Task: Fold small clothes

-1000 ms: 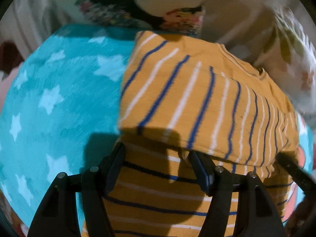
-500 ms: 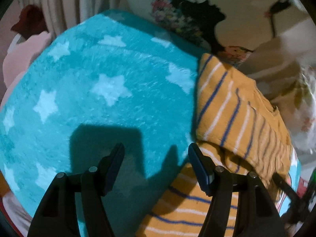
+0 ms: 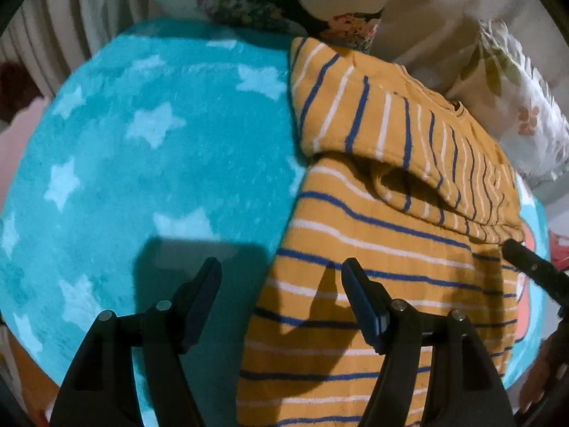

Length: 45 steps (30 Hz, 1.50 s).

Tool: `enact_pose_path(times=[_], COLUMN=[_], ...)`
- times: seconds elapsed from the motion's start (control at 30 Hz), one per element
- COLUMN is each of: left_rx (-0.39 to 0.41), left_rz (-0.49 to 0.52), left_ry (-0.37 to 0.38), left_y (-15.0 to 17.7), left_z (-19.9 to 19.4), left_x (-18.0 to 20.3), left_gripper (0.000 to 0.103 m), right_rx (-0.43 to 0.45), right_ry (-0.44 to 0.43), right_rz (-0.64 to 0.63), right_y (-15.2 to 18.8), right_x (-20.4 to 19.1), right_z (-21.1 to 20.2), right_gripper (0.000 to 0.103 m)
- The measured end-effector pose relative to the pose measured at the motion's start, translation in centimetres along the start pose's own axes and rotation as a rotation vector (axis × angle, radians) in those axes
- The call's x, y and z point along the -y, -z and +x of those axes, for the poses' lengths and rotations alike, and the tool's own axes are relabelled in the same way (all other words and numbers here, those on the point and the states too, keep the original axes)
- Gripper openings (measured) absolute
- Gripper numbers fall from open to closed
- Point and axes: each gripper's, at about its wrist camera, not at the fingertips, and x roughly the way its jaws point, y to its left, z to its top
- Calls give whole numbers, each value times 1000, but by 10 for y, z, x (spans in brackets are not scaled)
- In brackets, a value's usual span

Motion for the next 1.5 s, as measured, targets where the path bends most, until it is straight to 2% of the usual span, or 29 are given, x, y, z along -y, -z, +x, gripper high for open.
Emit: enact_pose_path(times=[0.03,0.1,0.27,0.37,0.4,0.47,0.53,0.6,0.8,0.87,0.93,1.0,1.17,1.27,1.4,1.5], left_rx=[-1,7,47,66,68,71,75,81,79,75,78,88,85,76,68,57], left_rz=[-16,-34,-81,-128,-141,-179,-208,-224,-248,-247,-241,-227,-217,-228,-222,-208], left_ry=[10,18,-4,-40,-47,-59,-70,-83,-86,-80,-66,-61,-52,-46,-40,-37], left_y=[1,3,11,16,18,23,29,33,41,42,41,42,46,49,51,51], left_z=[-1,-7,-30,-47,-51,-59,-65,-68,-67,-66,-68,-71,-74,-72,-73,-71], left_x=[-5,-17,-57,-87,-94,-112,-127,-138,-157,-158,-157,-155,-157,-160,-159,-157], left_gripper=[69,69,69,69,69,69,69,69,69,69,69,69,69,69,69,70], right_rx=[-20,-41,-58,-35,-35,-23,-8,-6,75,128,158,119,44,9,7,-8], right_ry=[-76,-107,-9,118,135,173,197,236,417,494,536,498,319,277,236,126], right_rz=[-25,-83,-281,-344,-355,-380,-434,-559,-984,-1152,-1219,-1111,-729,-641,-549,-577], right_y=[2,8,-4,-12,-14,-18,-15,-3,36,54,64,56,37,19,-3,5], right_x=[-21,-55,-128,-150,-155,-165,-179,-196,-239,-249,-250,-243,-200,-188,-196,-224], right_z=[9,25,83,112,120,132,136,140,146,149,148,140,111,119,128,125], right_gripper=[45,45,44,45,46,53,67,72,72,70,70,70,73,75,75,77])
